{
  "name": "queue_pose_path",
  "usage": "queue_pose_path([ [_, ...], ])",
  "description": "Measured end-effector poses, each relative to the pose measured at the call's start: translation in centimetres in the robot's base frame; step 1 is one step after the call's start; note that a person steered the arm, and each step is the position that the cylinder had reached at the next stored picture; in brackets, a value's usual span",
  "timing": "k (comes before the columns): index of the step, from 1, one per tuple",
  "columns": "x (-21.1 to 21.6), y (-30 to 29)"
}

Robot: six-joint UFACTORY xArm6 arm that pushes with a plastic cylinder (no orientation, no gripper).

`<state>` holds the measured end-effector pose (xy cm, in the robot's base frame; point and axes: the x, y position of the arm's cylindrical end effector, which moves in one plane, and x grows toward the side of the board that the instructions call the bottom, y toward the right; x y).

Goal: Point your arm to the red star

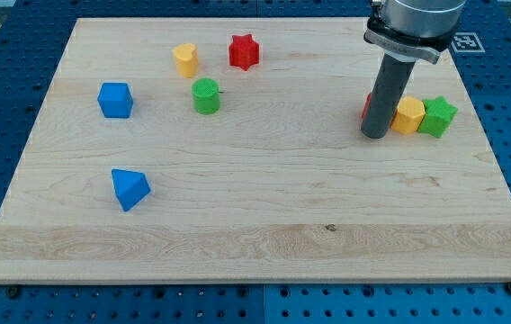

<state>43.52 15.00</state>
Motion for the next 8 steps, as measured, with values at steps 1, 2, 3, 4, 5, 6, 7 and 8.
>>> queue_pose_path([
  [1,0.0,-2.2],
  [2,0.0,-5.5],
  [3,0.0,-8.3],
  [4,0.0,-9.0],
  [5,0.0,-9.0],
  [6,-5.0,-9.1],
  [7,-11.9,-10.4],
  [8,-17.1,-12.1],
])
